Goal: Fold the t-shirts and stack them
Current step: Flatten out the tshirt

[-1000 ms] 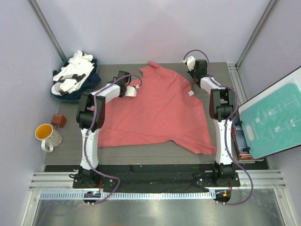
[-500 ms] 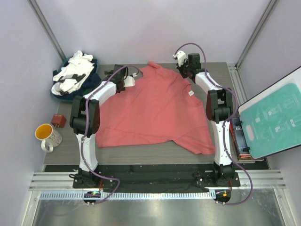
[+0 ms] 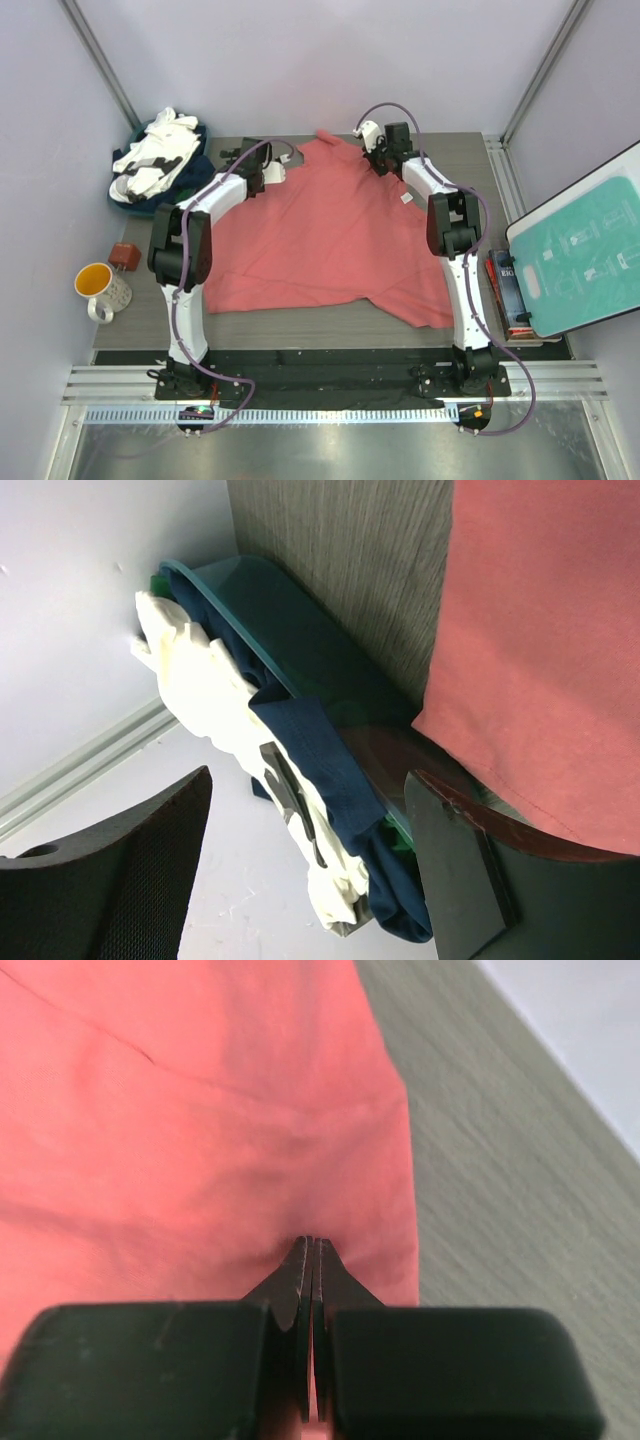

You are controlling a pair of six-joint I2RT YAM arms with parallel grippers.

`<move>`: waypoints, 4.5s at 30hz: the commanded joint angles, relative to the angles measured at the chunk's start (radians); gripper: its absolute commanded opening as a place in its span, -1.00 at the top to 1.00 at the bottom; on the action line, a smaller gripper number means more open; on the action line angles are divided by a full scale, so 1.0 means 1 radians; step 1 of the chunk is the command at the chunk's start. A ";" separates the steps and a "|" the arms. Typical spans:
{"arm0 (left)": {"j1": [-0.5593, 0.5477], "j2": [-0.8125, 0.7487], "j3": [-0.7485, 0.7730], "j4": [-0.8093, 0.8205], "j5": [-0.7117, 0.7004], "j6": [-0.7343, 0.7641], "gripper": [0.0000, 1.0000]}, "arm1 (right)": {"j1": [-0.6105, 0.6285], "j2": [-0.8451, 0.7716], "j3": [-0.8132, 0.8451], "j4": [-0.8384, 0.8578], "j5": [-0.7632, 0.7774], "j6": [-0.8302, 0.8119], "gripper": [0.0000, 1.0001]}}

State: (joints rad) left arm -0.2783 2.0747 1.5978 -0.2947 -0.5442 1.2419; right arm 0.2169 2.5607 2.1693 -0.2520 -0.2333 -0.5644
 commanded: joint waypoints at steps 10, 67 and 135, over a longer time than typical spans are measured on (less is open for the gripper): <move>0.018 -0.065 0.001 0.100 -0.017 0.076 -0.57 | -0.030 0.026 0.018 -0.029 0.118 -0.048 0.98; 0.053 -0.320 -0.288 -0.467 0.829 0.309 -0.62 | -0.165 -1.296 -1.265 -0.355 0.080 -0.574 -0.77; 0.022 0.142 0.251 -1.020 0.747 0.442 0.02 | -0.134 -1.361 -1.307 -0.391 0.108 -0.571 -0.55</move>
State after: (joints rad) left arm -0.2543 2.2219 1.8229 -1.2919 0.2070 1.6829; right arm 0.0776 1.1927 0.8177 -0.6769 -0.1318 -1.1454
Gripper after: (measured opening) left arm 0.526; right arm 0.781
